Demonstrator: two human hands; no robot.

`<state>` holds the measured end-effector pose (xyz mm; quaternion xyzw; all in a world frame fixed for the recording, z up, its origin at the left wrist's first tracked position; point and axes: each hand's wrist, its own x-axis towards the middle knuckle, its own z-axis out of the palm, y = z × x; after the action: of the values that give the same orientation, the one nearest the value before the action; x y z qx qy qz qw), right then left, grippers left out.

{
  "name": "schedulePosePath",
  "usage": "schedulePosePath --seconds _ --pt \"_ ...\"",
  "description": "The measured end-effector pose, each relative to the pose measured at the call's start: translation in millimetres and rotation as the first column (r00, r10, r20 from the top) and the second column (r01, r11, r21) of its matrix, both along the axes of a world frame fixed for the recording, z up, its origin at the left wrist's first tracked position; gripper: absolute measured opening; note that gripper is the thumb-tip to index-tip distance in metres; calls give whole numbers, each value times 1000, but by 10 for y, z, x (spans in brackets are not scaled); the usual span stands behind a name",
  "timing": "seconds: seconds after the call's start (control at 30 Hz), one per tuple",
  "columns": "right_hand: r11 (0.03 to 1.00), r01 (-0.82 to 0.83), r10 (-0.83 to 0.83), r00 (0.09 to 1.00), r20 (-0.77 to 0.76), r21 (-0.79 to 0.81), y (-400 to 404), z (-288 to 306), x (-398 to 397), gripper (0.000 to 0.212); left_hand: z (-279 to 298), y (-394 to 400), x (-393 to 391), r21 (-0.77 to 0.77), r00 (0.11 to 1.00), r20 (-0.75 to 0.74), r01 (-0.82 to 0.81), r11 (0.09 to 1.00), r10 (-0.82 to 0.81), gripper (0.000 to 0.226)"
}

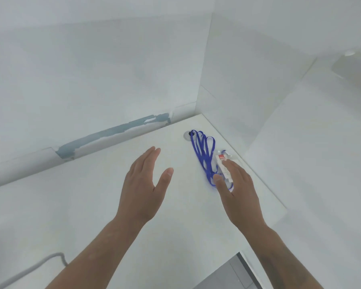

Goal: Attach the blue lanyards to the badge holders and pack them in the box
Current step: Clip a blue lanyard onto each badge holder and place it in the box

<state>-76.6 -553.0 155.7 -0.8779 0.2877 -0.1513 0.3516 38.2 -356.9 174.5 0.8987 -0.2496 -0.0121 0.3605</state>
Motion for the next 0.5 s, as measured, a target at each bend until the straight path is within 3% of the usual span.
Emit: schedulePosePath --seconds 0.23,0.5 --pt "986 137 -119 977 -179 96 -791 -507 164 43 -516 -810 87 101 973 -229 36 994 -12 50" --pt "986 133 -89 931 -353 103 -1391 -1128 654 39 -1260 -1793 481 223 839 -540 69 972 65 33"
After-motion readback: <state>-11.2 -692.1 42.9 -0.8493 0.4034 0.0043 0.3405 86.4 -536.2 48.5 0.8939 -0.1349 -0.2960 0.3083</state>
